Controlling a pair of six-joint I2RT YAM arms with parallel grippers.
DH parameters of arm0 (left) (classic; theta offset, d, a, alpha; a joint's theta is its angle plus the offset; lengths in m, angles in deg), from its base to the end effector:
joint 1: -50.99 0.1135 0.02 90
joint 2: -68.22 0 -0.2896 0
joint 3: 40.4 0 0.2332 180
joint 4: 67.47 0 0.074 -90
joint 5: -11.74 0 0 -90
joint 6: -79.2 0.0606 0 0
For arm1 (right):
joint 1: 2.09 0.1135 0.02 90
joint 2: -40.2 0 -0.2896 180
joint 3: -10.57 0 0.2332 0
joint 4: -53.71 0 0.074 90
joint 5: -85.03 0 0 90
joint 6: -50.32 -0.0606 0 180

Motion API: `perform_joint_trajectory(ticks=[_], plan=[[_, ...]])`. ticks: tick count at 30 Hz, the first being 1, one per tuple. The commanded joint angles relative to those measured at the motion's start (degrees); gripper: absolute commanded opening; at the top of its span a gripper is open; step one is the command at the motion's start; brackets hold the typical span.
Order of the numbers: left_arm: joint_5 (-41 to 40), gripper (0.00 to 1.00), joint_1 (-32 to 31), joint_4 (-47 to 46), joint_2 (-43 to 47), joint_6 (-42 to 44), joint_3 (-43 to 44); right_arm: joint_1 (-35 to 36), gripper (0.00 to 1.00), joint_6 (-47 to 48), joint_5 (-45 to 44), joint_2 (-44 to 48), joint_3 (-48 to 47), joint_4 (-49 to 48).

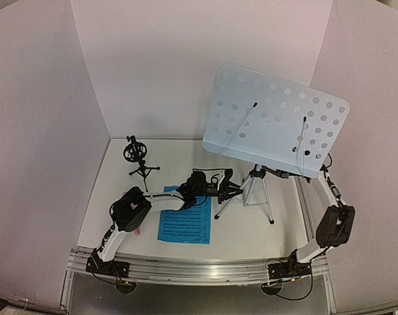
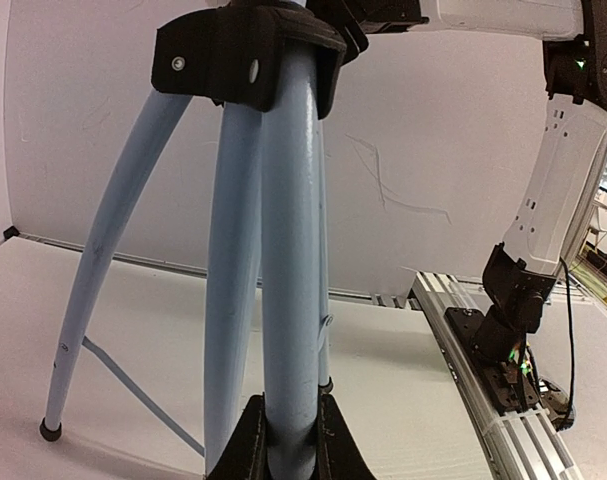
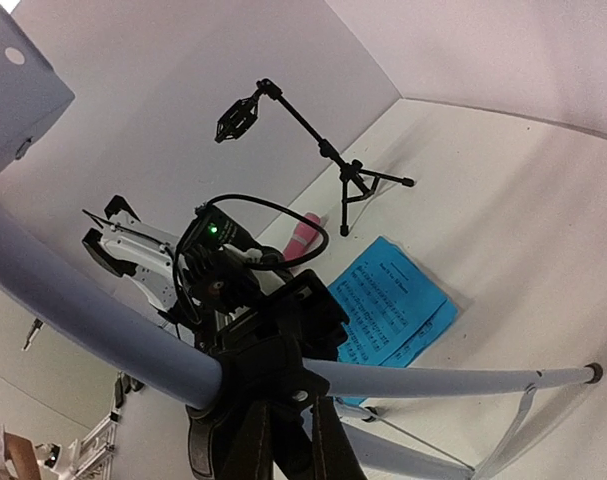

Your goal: Set up the instrument practice props

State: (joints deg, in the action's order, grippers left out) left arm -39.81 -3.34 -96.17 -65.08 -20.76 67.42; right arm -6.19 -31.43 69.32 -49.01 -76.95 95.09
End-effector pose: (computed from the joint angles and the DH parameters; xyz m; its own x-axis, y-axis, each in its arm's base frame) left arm 0.2903 -0.4691 0.2308 -0.1404 -0.0367 -0.9894 0.9889 -0.0549 -0.1383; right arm 0.3185 0.0357 0.3345 -0.5762 0.0024 -0.8173 -0.7728 0.3240 0.5458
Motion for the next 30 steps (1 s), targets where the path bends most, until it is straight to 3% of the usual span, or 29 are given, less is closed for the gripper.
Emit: perform_joint_trajectory(ticks=[1,14,20,22,26,27,30], plan=[[-0.4,0.0,0.62,0.64,-0.99,2.31,0.03,-0.02,0.0,-15.67,-4.97,1.7,0.24,1.21],[0.5,0.0,1.22,-0.91,-0.64,2.05,-0.54,1.2,0.0,-48.31,-7.16,1.16,0.2,1.43],[0.65,0.0,1.39,-1.53,-0.56,1.78,-0.63,2.95,0.0,-53.66,-6.57,0.19,0.06,1.65],[0.69,0.0,1.41,-1.7,-0.47,1.78,-0.75,2.91,0.15,-53.09,-6.71,0.34,-0.31,1.68],[1.0,0.0,1.49,-1.78,-0.08,1.78,-1.14,2.85,0.55,-51.66,-7.44,0.0,-3.1,1.82],[1.05,0.0,1.5,-1.76,0.02,1.78,-1.28,2.72,0.61,-51.25,-7.68,-0.14,-3.95,1.88],[1.22,0.0,1.58,-1.66,0.41,2.0,-1.62,0.66,0.64,-48.69,-7.94,0.15,-4.83,2.0]])
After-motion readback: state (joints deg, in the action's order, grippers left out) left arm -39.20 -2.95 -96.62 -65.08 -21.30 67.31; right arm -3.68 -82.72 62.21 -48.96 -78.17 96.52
